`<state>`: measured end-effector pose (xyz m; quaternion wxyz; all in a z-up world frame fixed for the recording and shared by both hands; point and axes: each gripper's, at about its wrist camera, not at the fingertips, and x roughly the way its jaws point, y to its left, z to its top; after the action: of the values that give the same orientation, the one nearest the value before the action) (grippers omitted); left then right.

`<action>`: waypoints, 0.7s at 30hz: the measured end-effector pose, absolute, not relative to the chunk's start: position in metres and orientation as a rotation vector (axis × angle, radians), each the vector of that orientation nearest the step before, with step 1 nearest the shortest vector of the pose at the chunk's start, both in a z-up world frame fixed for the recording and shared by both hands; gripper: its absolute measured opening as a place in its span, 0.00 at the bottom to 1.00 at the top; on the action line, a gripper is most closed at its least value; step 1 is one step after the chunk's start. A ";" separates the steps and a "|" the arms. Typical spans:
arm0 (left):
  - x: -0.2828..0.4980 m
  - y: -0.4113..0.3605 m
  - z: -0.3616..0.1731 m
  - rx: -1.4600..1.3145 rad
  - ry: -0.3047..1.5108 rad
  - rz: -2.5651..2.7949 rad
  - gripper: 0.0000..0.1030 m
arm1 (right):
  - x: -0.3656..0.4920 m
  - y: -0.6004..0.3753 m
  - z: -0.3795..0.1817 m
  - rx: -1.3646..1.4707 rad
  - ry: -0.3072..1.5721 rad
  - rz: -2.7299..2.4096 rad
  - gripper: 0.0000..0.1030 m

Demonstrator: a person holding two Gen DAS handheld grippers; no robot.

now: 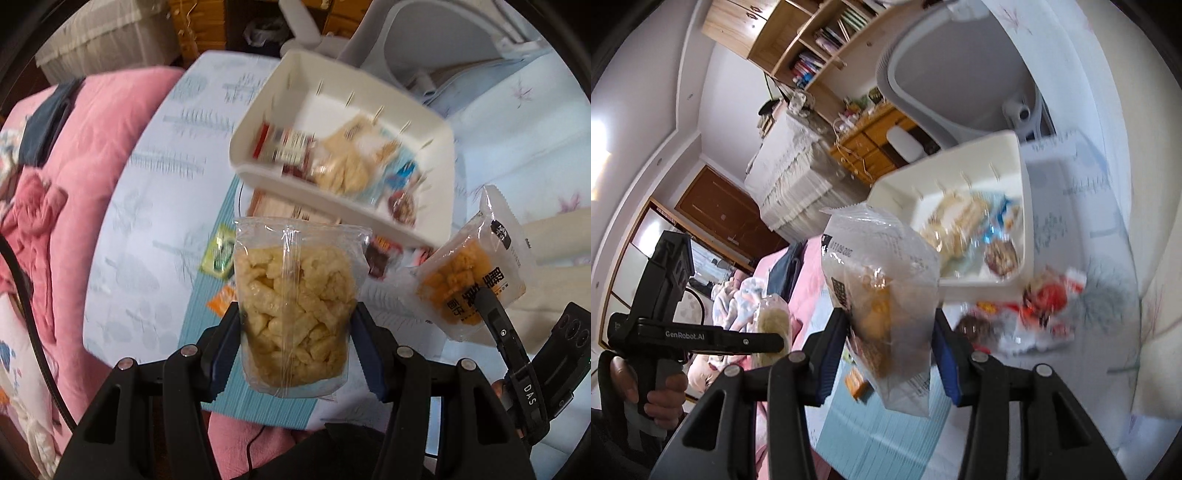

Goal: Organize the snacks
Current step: 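Carry both bags into the white tray and open both grippers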

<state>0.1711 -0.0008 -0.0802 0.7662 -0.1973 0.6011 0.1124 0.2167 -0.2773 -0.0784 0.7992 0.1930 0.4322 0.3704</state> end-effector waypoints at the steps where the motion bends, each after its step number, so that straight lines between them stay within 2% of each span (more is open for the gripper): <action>1: 0.175 0.001 -0.077 -0.422 1.296 0.238 0.55 | 0.218 -0.276 -0.076 0.415 0.916 0.789 0.44; 7: 0.205 0.017 -0.064 -0.402 1.245 0.188 0.55 | 0.229 -0.267 -0.060 0.412 0.845 0.709 0.42; 21: 0.286 0.040 -0.074 -0.357 1.203 0.031 0.55 | 0.258 -0.242 -0.067 0.441 0.825 0.499 0.39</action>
<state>0.2865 0.0405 -0.0735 0.8094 -0.1670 0.5628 0.0144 0.2585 -0.2422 -0.0673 0.8627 0.2103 0.3937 0.2378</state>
